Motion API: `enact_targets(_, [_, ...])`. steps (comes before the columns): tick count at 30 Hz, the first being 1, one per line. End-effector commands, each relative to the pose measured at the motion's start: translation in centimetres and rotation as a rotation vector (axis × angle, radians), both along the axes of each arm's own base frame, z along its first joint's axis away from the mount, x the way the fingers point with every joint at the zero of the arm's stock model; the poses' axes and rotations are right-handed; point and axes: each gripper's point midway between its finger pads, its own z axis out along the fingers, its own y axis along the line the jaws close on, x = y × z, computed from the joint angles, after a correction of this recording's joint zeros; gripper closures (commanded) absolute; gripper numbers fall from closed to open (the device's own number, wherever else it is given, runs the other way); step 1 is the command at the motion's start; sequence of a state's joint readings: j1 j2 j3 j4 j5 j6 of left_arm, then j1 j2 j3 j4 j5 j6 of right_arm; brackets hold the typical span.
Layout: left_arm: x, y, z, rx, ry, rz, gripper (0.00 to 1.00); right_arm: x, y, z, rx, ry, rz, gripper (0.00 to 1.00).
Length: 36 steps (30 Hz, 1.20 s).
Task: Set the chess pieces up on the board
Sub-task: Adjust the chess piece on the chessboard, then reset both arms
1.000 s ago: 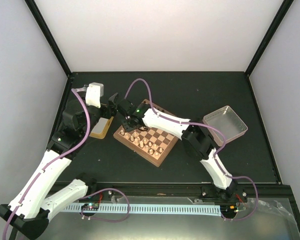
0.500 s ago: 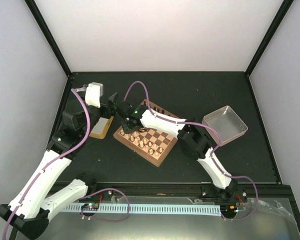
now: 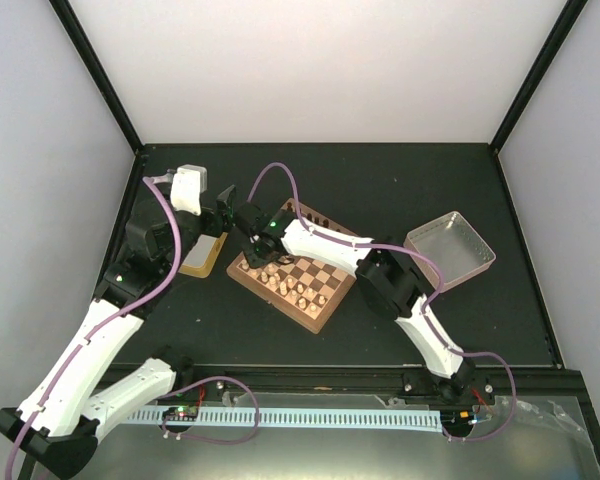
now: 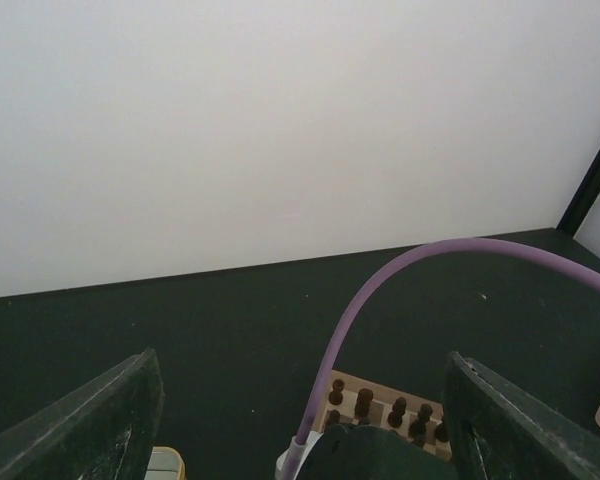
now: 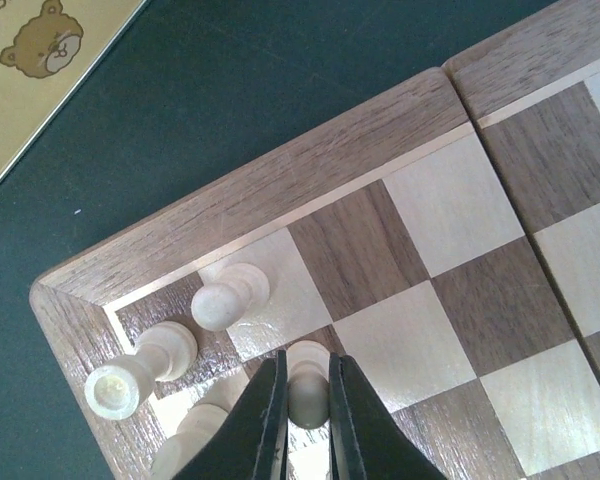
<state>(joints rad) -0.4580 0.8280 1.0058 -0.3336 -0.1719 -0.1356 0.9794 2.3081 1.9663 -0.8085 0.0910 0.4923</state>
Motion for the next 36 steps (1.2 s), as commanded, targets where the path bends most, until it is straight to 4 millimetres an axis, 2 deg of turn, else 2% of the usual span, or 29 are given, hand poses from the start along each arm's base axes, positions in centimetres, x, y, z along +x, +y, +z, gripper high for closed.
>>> enact_targets(1, [0.3, 0.3, 0.7, -0.019, -0.019, 0.019, 0.22, -0.6, -0.3, 1.1, 0.015, 0.008, 0.024, 0.9])
enact_targets(9, [0.3, 0.2, 0.6, -0.019, -0.017, 0.015, 0.21, -0.8, -0.8, 0.5, -0.001, 0.011, 0.016, 0.89])
enact_targets(15, [0.2, 0.3, 0.6, -0.021, -0.016, 0.016, 0.21, -0.4, -0.5, 1.1, 0.012, -0.004, 0.009, 0.73])
enact_targets(19, [0.3, 0.3, 0.8, -0.031, -0.014, 0.022, 0.21, 0.3, -0.3, 3.0, 0.044, -0.04, -0.021, 0.64])
enact_targets(23, [0.2, 0.4, 1.3, -0.044, -0.008, 0.028, 0.21, 0.7, -0.2, 5.0, 0.089, -0.073, -0.05, 0.61])
enact_targets(27, [0.1, 0.5, 1.8, -0.074, 0.001, 0.037, 0.2, 0.6, -1.1, 7.3, 0.132, -0.105, -0.075, 0.6])
enact_targets(28, [0.1, 0.6, 1.8, -0.081, 0.009, 0.041, 0.17, 0.5, -1.5, 7.9, 0.147, -0.115, -0.085, 0.6])
enact_targets(30, [-0.2, 0.8, 2.0, -0.104, 0.029, 0.051, 0.05, 0.4, -2.4, 9.1, 0.18, -0.138, -0.103, 0.59])
enact_targets(31, [-0.4, 0.8, 2.0, -0.112, 0.038, 0.048, 0.01, 0.4, -2.9, 9.9, 0.201, -0.151, -0.115, 0.59])
enact_targets(36, [-1.6, 0.2, 0.3, -0.117, 0.098, -0.014, 0.01, 0.0, -7.1, 12.4, 0.272, -0.2, -0.187, 0.55])
